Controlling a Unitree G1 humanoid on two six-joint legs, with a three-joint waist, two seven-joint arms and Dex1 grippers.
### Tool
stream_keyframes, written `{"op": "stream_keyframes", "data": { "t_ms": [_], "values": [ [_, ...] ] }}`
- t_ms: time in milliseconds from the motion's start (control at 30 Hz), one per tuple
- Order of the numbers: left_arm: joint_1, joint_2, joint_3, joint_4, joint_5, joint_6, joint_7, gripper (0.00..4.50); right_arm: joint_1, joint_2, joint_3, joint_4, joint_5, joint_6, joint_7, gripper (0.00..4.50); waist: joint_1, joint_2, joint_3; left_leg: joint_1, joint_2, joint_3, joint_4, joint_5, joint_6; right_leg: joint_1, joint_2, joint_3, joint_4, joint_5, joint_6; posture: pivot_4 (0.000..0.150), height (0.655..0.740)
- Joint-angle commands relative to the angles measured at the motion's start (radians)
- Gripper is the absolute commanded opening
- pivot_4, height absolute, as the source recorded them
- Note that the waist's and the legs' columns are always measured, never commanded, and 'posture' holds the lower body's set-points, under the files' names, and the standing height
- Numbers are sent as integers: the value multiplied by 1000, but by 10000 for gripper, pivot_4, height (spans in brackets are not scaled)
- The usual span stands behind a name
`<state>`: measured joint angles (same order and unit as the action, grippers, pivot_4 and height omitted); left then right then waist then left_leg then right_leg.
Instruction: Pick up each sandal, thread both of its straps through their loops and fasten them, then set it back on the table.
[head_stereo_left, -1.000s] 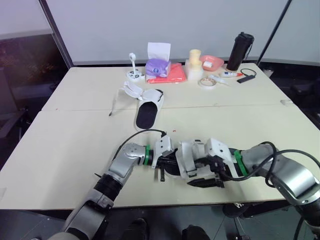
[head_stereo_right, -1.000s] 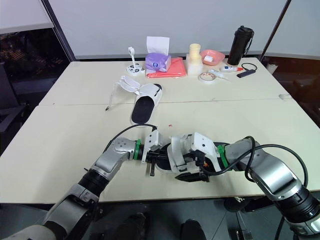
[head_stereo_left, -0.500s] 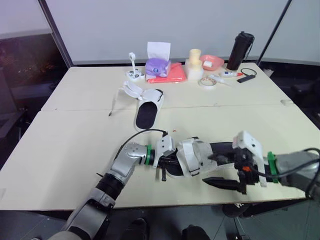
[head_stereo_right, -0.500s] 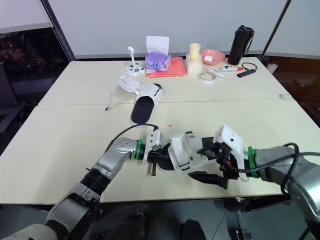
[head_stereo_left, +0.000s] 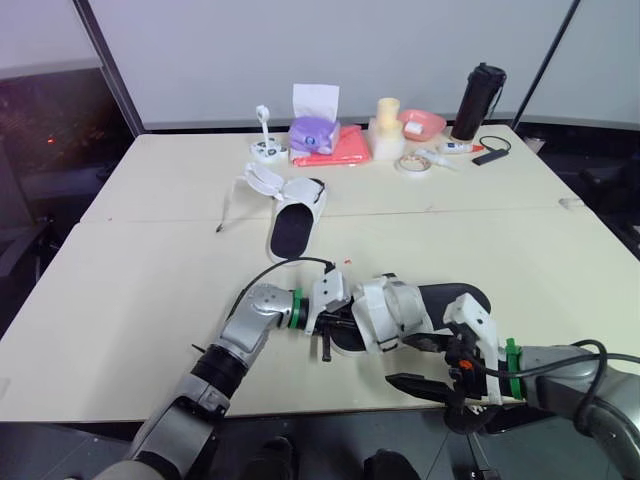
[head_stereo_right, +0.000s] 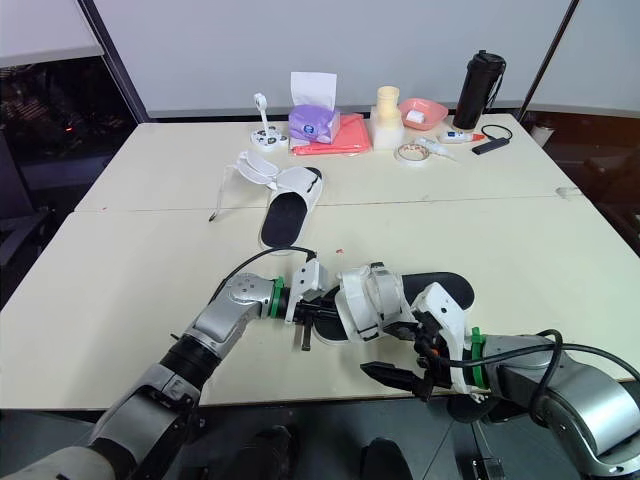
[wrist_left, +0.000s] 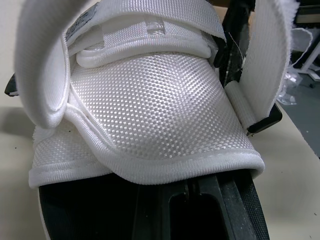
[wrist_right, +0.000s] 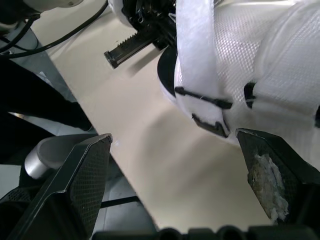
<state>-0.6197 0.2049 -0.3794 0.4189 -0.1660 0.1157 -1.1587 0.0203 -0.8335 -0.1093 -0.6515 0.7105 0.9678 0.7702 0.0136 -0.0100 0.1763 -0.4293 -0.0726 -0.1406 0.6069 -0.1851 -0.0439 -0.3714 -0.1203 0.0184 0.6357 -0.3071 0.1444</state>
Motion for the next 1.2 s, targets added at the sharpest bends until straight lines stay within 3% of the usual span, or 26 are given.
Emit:
{"op": "stream_keyframes", "data": {
  "t_ms": [33,500,767,1200],
  "values": [
    [16,28,-8,35,46,18,13,0,-11,5,15,-8,-2,-29,1,42941,0,0,0,0,0,0,0,0,0,0,0,0,0,0,0,1500,7344],
    [18,31,-13,28,46,20,13,0,-63,33,90,-22,24,-21,0,42941,-6,0,0,1,1,0,0,0,0,0,2,0,0,1,-1,1500,7344],
    [18,31,-14,33,48,18,17,0,-50,-2,52,-11,55,-44,66,42941,-2,0,0,1,1,0,-1,0,0,0,1,0,0,1,-1,1500,7344],
    [15,23,-13,41,50,11,22,0,-131,35,120,128,29,-34,63,42941,-2,0,0,1,1,0,0,0,0,0,1,0,0,1,-1,1500,7344]
  ]
}}
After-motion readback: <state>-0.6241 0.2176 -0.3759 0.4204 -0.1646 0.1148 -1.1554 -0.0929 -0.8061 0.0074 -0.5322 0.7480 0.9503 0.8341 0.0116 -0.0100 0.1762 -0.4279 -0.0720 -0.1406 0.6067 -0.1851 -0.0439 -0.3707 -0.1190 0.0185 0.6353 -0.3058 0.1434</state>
